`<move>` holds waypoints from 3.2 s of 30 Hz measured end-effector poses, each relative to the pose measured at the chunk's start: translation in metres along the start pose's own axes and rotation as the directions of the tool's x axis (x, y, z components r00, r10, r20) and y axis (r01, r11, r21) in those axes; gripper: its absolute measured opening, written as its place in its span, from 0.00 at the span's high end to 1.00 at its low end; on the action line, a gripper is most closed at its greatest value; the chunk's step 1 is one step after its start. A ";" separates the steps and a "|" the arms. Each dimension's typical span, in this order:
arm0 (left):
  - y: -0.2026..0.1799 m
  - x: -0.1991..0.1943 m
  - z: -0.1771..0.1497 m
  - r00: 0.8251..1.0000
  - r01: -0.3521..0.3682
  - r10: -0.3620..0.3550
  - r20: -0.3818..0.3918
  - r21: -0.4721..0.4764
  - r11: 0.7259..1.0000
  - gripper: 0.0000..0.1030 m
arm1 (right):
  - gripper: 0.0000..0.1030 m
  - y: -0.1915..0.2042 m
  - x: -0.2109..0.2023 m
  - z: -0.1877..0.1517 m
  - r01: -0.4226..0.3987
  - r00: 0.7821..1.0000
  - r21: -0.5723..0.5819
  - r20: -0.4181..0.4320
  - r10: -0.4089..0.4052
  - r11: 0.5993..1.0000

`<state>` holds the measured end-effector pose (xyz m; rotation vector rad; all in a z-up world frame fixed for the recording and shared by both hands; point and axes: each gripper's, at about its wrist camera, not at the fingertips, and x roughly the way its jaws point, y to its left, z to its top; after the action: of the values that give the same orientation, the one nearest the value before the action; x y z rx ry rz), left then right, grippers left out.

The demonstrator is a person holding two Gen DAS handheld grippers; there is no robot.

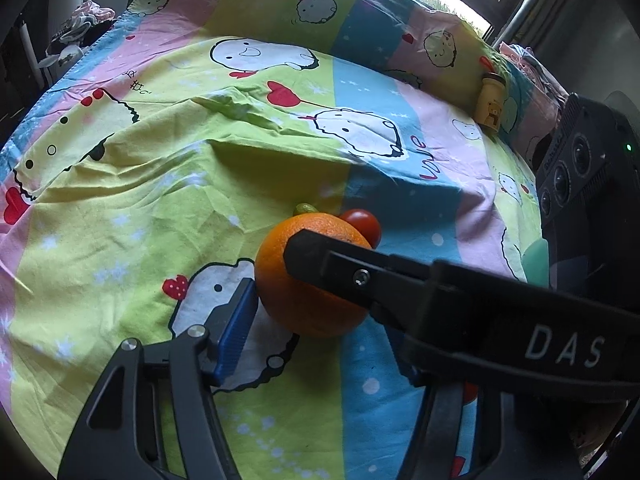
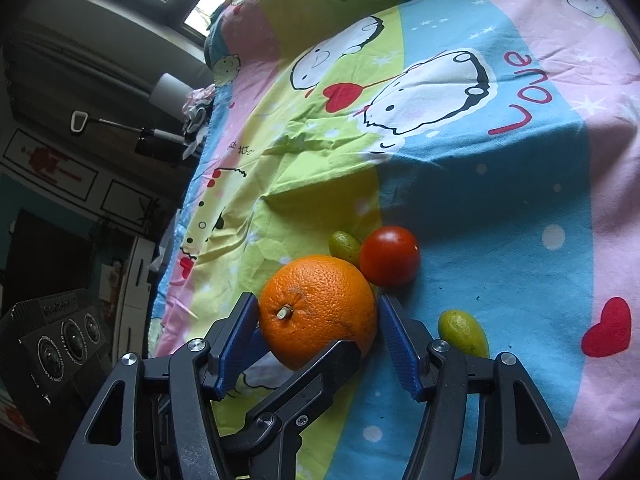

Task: Organize fruits
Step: 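Move the right gripper to the orange and close around it, then lift the orange with the right gripper and carry it over the basin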

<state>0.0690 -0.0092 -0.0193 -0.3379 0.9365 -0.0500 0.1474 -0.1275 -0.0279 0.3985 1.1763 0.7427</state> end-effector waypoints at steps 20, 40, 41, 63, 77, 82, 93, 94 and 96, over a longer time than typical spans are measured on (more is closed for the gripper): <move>-0.019 -0.030 -0.003 0.993 0.013 -0.021 0.114 0.072 0.997 0.41 | 0.38 0.022 -0.032 -0.008 0.016 0.992 -0.068 0.125 -0.008 0.998; -0.052 -0.066 -0.011 0.968 0.073 -0.112 0.227 0.175 0.982 0.41 | 0.38 0.037 -0.086 -0.026 0.076 0.957 -0.111 0.286 -0.041 0.991; -0.054 -0.069 -0.011 0.965 0.071 -0.114 0.235 0.182 0.981 0.41 | 0.38 0.038 -0.089 -0.027 0.076 0.955 -0.111 0.293 -0.040 0.991; -0.085 -0.106 -0.014 0.925 0.117 -0.205 0.320 0.273 0.955 0.42 | 0.38 0.056 -0.147 -0.046 0.115 0.898 -0.134 0.437 -0.045 0.984; -0.112 -0.106 -0.008 0.924 0.155 -0.252 0.288 0.321 0.934 0.41 | 0.38 0.047 -0.173 -0.047 0.148 0.878 -0.089 0.470 -0.090 0.985; -0.122 -0.106 -0.007 0.923 0.171 -0.268 0.277 0.330 0.929 0.41 | 0.38 0.041 -0.182 -0.045 0.158 0.875 -0.072 0.473 -0.106 0.985; -0.145 -0.110 -0.010 0.918 0.185 -0.291 0.269 0.359 0.915 0.41 | 0.38 0.033 -0.204 -0.049 0.166 0.858 -0.047 0.500 -0.121 0.985; -0.147 -0.109 -0.010 0.919 0.189 -0.294 0.264 0.360 0.913 0.41 | 0.38 0.032 -0.206 -0.050 0.169 0.856 -0.043 0.501 -0.125 0.985; -0.152 -0.108 -0.010 0.919 0.194 -0.299 0.257 0.366 0.910 0.41 | 0.38 0.029 -0.210 -0.050 0.172 0.855 -0.031 0.501 -0.134 0.985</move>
<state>0.0120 -0.1350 0.1058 -0.1410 0.5546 -0.3798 0.0517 -0.2599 0.1156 0.3982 0.6776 0.4991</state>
